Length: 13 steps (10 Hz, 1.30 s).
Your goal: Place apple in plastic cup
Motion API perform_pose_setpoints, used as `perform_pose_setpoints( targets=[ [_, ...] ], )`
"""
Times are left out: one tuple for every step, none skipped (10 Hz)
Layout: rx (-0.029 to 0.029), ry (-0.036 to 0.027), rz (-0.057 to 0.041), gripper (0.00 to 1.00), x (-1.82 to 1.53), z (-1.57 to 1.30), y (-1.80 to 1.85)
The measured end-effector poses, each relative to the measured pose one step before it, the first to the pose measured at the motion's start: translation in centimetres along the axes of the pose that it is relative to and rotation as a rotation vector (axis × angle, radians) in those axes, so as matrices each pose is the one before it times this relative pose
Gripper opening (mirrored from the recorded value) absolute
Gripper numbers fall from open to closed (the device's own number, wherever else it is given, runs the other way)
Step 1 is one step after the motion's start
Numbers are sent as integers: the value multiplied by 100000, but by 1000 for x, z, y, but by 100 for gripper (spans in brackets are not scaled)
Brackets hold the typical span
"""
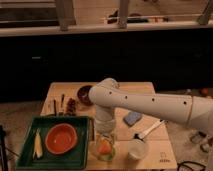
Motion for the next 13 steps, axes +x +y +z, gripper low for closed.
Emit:
perform_pose_setpoints(
  targets=[
    [-514,-595,224,80,51,8,-143],
    [-443,-311,621,80,15,0,70],
    [-187,-156,501,80,7,-10,96],
    [-271,-190,532,80,12,19,111],
    [-395,-118,339,80,9,53,69],
    [-296,45,311,80,17,46,92],
    [-276,237,230,80,7,-19,62],
    [-192,186,-5,80,18,10,55],
    [-62,137,-22,80,17,12,49],
    [10,199,-68,80,27,11,54],
    [104,162,-33,80,24,11,46],
    [98,204,-32,80,32,26,100],
    [-23,154,-167,80,34,5,-1]
  ],
)
